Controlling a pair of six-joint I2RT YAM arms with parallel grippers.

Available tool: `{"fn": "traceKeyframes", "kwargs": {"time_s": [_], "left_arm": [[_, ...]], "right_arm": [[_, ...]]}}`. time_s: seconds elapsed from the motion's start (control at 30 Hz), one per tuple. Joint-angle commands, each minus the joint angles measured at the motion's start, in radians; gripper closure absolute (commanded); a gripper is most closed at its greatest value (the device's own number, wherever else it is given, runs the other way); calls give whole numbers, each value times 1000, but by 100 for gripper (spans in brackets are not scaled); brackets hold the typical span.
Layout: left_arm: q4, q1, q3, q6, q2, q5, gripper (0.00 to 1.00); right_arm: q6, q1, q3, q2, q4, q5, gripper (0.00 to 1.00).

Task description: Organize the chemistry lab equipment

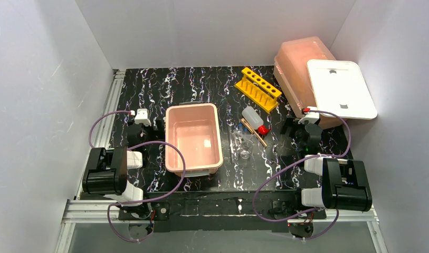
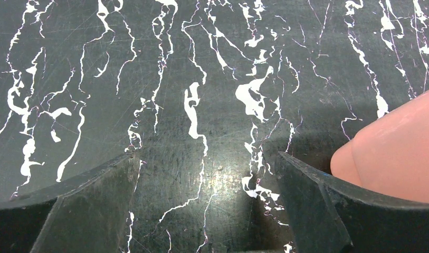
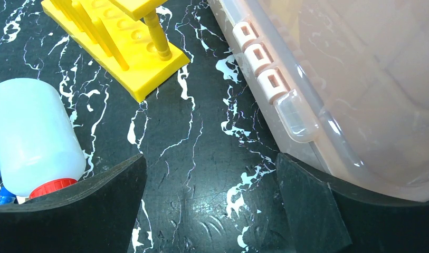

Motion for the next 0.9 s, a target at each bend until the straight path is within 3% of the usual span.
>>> {"fn": "traceKeyframes", "kwargs": {"time_s": [0.0,0.37,0.43,0.63,0.77,0.87], "left_arm": [[8,3,-4,10,-12,-11,1],[7,4,0,12,-19,12,1],[-98,6,45,26,-64,51,0],[-709,7,327,45,-144,206,0],[-823,7,354,-19,-210,286,1],[-896,6,384,-39,-247,325,0]], "right_arm": [[-12,-5,5,-2,63,20,0],[-11,-6,0,-4,75,33,0],[25,-4,7,-45,38,115,0],[102,-4,142,-275,-398,196,0],[188,-4,203,-411,-617,184,0],[239,-4,213,-506,-674,91,0]]}}
